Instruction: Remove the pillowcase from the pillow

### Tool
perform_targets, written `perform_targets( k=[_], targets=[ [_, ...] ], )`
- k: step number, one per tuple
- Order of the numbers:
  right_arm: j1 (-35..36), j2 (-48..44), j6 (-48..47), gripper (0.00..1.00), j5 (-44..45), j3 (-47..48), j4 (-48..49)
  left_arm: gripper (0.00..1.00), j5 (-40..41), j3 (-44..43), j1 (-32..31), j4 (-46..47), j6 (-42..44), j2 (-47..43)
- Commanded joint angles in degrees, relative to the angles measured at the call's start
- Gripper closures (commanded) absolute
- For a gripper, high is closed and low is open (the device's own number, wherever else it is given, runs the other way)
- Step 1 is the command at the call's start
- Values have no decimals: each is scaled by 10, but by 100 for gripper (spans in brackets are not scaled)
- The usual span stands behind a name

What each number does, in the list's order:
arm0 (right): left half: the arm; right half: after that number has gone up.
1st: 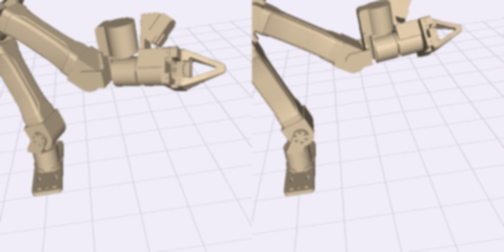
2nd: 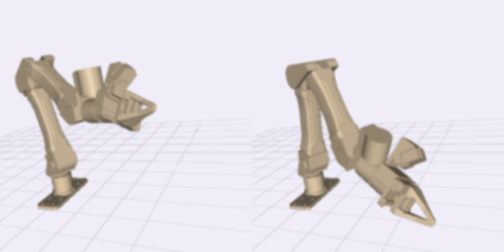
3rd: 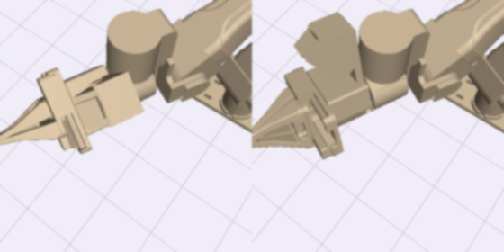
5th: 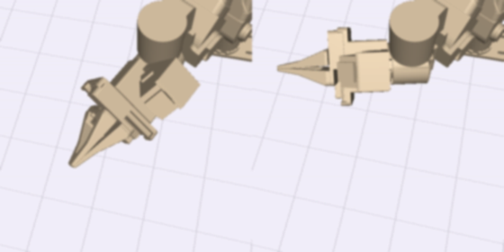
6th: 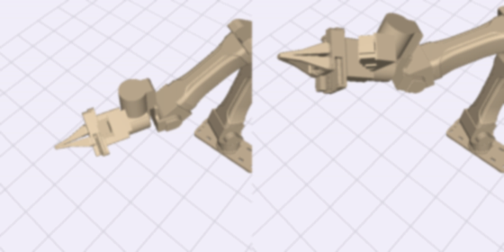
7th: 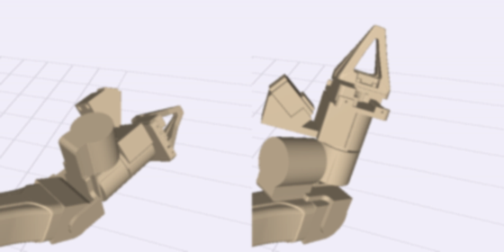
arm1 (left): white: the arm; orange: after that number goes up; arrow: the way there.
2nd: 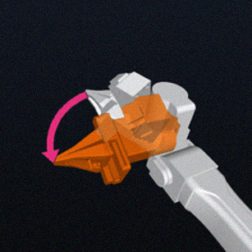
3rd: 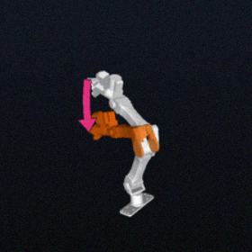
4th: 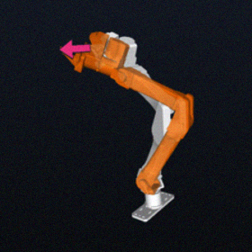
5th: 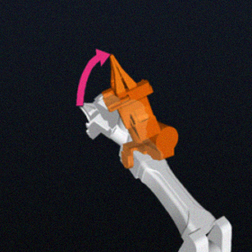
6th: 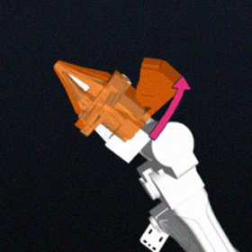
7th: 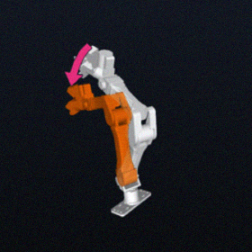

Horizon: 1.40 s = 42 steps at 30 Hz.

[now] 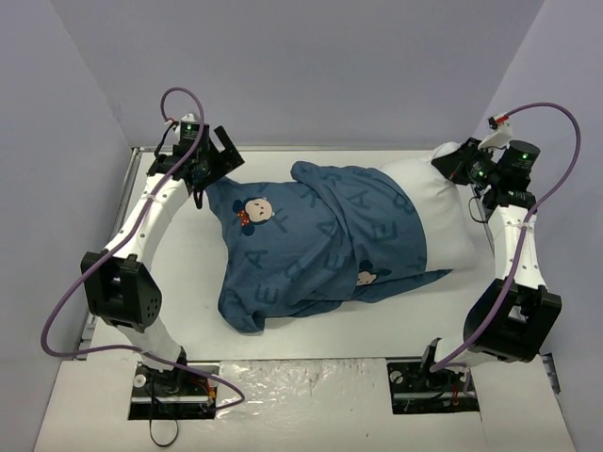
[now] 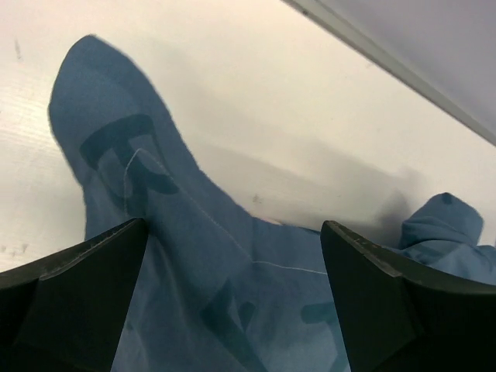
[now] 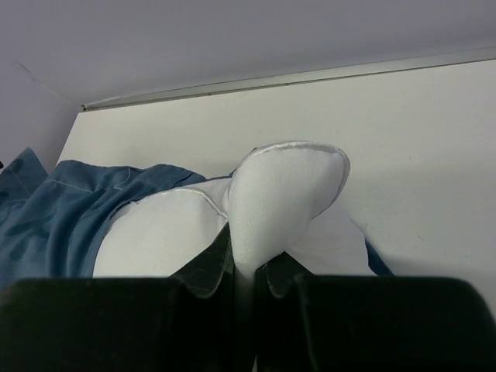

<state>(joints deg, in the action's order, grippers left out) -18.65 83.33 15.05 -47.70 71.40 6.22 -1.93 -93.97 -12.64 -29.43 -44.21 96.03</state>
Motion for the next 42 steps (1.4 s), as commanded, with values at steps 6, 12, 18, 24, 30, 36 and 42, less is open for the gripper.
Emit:
perform_targets(
  k=[6,12,18,24,30,36,42],
  targets=[
    [6,-26,-4,100,-26,5,25,1,97,-22,-3,-106,5,-14],
    [6,-19,2,100,-25,12,25,60,97,1,0,-77,1,-2],
    [6,-26,2,100,-24,12,25,91,50,-2,0,-55,6,21],
    [0,-24,9,100,-15,23,25,98,54,8,34,-62,30,-4],
    [-27,-24,20,100,26,41,27,98,83,39,156,-57,18,-87],
    [-49,-13,31,100,70,57,29,98,121,-5,291,-92,37,-118],
    [-53,-12,24,100,124,48,28,98,139,-7,304,-95,46,-110]
  ],
)
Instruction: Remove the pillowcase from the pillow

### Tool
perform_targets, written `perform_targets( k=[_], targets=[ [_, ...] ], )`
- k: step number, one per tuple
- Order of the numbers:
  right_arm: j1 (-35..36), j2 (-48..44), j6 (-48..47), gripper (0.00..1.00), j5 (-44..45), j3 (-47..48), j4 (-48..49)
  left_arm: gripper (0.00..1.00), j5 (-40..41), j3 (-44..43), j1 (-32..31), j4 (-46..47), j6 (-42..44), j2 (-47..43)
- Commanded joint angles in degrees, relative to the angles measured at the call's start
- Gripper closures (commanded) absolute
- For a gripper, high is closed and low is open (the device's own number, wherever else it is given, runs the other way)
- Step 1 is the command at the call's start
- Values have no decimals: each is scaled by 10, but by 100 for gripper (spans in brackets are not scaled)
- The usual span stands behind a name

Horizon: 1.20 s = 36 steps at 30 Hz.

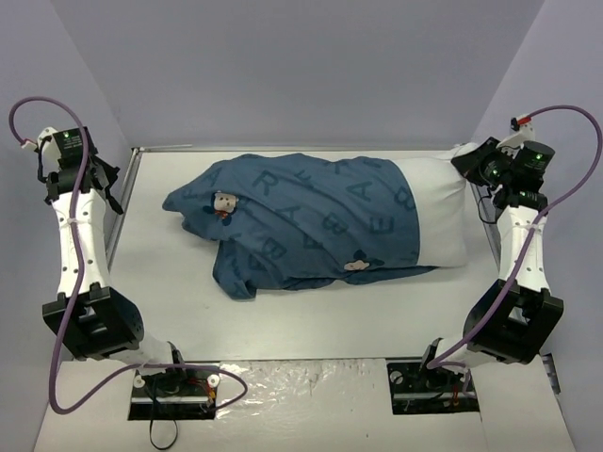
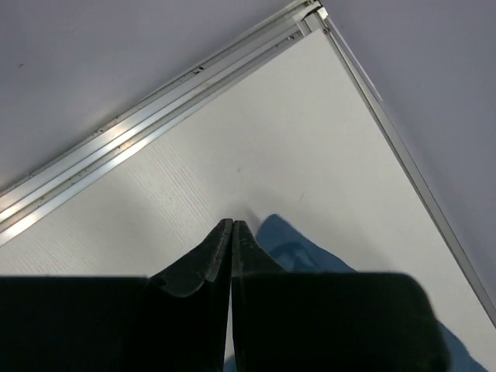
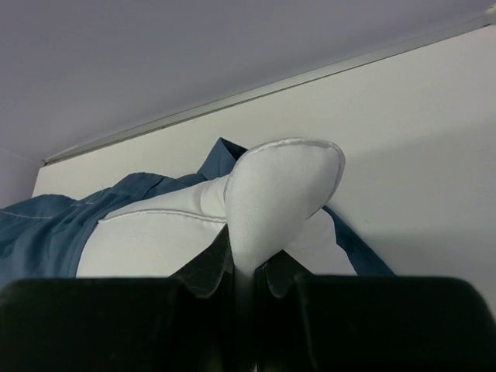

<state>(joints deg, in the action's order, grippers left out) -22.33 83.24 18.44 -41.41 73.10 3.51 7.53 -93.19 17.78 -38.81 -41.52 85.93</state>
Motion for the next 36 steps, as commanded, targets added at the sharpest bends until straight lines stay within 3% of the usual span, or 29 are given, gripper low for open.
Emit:
perform_targets(
  k=[1,4,6,7,9,10,13,15,20,22,26,31,36],
  targets=[
    [-16,-13,-14,100,77,29,55,98,46,-14,0,1,21,-6],
    [-16,-12,-21,100,117,24,56,98,44,-29,0,9,30,9],
    [-2,3,-25,100,120,33,55,97,-23,-29,-15,37,36,15],
    [9,32,-56,78,101,48,37,77,-52,-32,-25,59,45,18],
    [44,56,-94,50,106,95,-24,46,-115,-45,-83,65,78,29],
    [54,64,-130,31,108,106,-33,24,-131,-59,-106,48,101,33],
    [76,45,-209,7,111,127,-56,6,-188,-26,-184,51,201,4],
    [75,35,-257,0,93,157,-89,6,-212,61,-215,74,215,-58],
    [25,17,-415,0,-12,197,-242,6,-276,312,-279,162,208,-228],
    [-1,10,-466,0,-53,195,-304,6,-291,372,-303,188,193,-272],
    [-10,-3,-599,0,-46,171,-444,6,-217,495,-405,220,192,-313],
    [-11,-8,-618,0,-7,122,-460,6,-188,524,-442,310,224,-268],
    [-16,3,-634,1,14,104,-463,6,-172,477,-442,329,270,-154]
  ],
)
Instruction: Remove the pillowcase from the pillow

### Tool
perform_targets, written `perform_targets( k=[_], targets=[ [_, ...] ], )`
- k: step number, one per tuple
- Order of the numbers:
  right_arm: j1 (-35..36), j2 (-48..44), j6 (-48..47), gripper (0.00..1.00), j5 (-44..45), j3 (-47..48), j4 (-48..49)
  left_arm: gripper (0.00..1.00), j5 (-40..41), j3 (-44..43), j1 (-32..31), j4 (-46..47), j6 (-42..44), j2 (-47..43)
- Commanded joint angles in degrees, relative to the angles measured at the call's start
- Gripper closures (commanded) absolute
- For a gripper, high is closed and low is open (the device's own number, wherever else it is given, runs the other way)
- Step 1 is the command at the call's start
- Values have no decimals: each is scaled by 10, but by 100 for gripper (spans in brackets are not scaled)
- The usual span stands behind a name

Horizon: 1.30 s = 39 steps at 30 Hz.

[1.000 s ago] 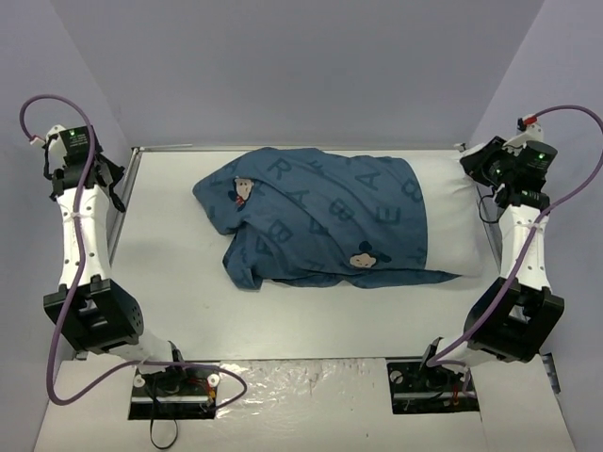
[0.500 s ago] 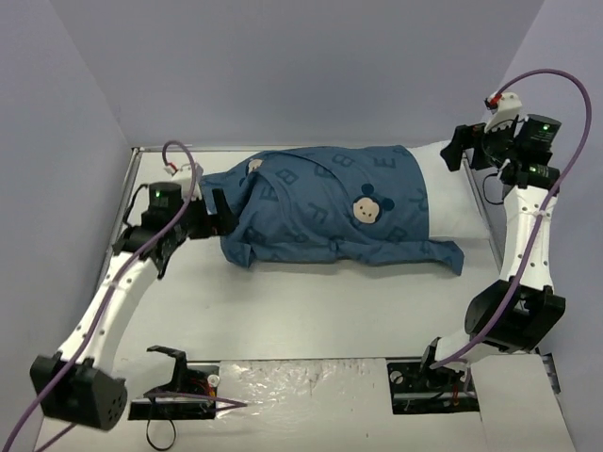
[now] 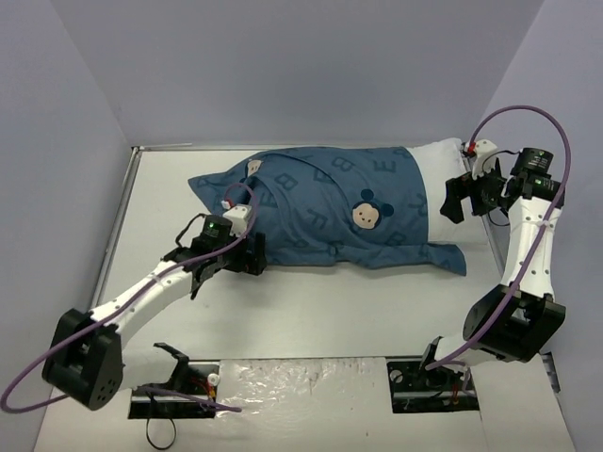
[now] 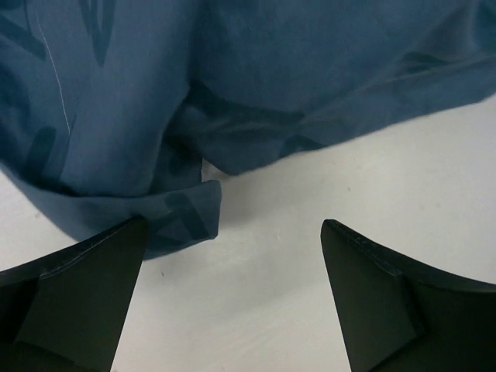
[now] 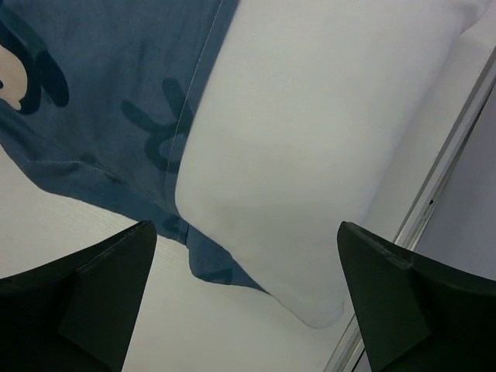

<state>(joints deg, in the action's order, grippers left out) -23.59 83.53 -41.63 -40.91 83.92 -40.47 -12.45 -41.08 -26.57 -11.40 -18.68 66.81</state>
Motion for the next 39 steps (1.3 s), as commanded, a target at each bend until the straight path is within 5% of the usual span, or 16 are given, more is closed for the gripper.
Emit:
perform_targets(
  k=[1,12,16,17,18,20,22,23,24,33,39],
  targets=[
    [-5,0,-40,2,9,-5,-23,6,36,-61,0,57,55,66],
    [-29,68,-54,4,49,-36,5,0,48,-106,2,103,139,159],
    [-24,111,-37,5,38,-47,52,30,0,-112,15,129,134,211],
    [-23,122,-37,9,16,-52,62,53,-6,-110,19,132,124,219],
    [-20,128,-34,13,8,-57,64,63,-7,-110,21,133,120,220],
    [-13,141,-23,37,-14,-63,63,79,-8,-108,30,130,115,212],
    [-5,144,-10,65,-42,-69,65,85,-1,-114,40,102,113,197],
    [-4,135,18,90,-47,-72,80,92,14,-123,55,82,109,177],
    [-4,125,38,100,-45,-75,96,95,21,-127,67,68,108,164],
    [-34,24,150,100,56,-35,190,98,72,-181,337,-63,74,34],
    [-72,20,153,100,75,-26,209,98,109,-228,371,-106,60,33]
  ],
)
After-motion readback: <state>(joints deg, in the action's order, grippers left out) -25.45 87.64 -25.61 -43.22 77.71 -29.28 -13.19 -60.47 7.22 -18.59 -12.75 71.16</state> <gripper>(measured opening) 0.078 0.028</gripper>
